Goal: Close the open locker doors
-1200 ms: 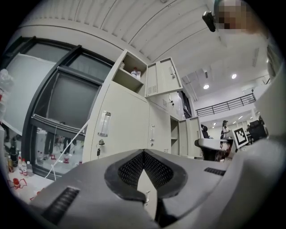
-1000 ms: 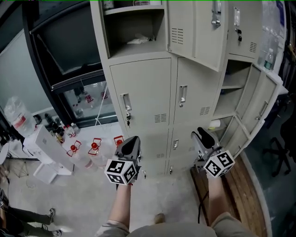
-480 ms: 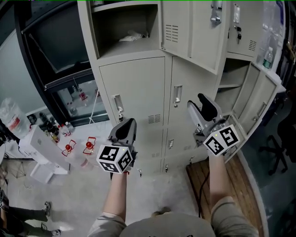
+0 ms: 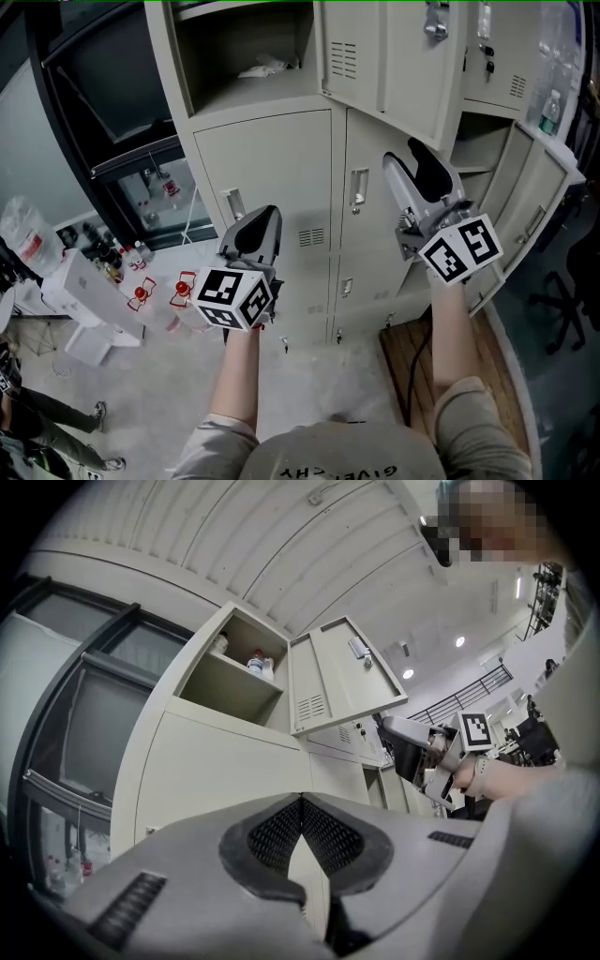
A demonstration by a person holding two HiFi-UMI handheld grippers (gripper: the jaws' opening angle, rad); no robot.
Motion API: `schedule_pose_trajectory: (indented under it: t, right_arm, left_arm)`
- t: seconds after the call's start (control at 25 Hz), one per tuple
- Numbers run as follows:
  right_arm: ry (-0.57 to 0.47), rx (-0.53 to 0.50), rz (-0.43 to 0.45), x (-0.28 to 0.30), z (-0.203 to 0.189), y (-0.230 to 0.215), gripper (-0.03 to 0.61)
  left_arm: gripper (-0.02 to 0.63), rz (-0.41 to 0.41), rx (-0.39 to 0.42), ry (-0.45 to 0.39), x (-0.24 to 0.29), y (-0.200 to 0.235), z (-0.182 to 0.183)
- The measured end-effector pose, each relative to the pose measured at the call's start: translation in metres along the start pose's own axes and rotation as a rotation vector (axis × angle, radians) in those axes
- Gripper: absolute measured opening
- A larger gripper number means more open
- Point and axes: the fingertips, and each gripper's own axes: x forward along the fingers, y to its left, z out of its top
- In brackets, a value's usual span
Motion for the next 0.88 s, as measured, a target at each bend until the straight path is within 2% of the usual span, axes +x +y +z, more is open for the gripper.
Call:
schedule_pose_trajectory:
  t: [0.4, 0.6, 0.88]
  right_arm:
    - [-0.081, -0.011, 0.025, 0.006, 0.034, -0.008, 0.210]
    - [-0.102, -0.016, 0.057, 0.010, 0.041, -0.003, 0.210]
    - [-0.138, 0.047, 0.111, 0.016, 0.043, 0.008, 0.209]
  left_arm:
    - [-0.003, -0.015, 0.044, -0.055, 0.026, -0.015, 0.034]
    - [-0.003, -0.013, 0.054, -0.068, 0.031, -0.019, 0.038]
    - [-0.003, 0.010, 0.051, -0.075, 0.032, -0.017, 0.034]
